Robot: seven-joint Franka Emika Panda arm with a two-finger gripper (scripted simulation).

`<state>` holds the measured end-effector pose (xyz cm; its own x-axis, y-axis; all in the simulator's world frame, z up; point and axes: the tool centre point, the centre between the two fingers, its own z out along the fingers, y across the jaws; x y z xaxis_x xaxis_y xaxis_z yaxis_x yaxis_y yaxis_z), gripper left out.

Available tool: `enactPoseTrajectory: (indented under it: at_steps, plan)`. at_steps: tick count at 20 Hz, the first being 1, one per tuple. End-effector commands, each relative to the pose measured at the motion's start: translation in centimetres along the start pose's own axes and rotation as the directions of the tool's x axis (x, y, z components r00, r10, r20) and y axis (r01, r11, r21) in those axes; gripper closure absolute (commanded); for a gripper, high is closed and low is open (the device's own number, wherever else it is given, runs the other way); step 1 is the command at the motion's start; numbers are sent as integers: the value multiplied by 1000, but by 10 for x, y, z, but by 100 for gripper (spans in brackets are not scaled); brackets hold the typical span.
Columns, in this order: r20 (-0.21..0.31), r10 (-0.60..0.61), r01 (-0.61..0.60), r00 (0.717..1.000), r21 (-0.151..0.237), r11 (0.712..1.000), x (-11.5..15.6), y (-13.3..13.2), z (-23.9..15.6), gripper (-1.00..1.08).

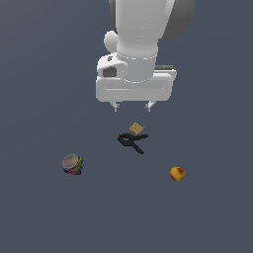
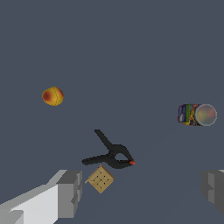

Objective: Pick up a designated object from a clutter of objects.

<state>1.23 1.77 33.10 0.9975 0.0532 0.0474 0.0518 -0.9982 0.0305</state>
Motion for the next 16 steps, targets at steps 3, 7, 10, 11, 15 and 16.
enactPoseTrajectory:
  at_steps: [3, 7, 10, 11, 15, 16]
  plan:
    - [2, 0, 0, 1000, 1, 1000, 0, -1, 1, -92]
    - [16, 5, -5, 1000, 7, 1000, 2, -6, 7, -92]
    - [25, 13, -13, 1000, 11, 1000, 3, -9, 9, -92]
    - [26, 15, -16, 1000, 12, 1000, 3, -9, 9, -92]
    - [25, 14, -14, 1000, 11, 1000, 3, -9, 9, -92]
    - [24, 10, -10, 1000, 11, 1000, 3, -9, 9, -92]
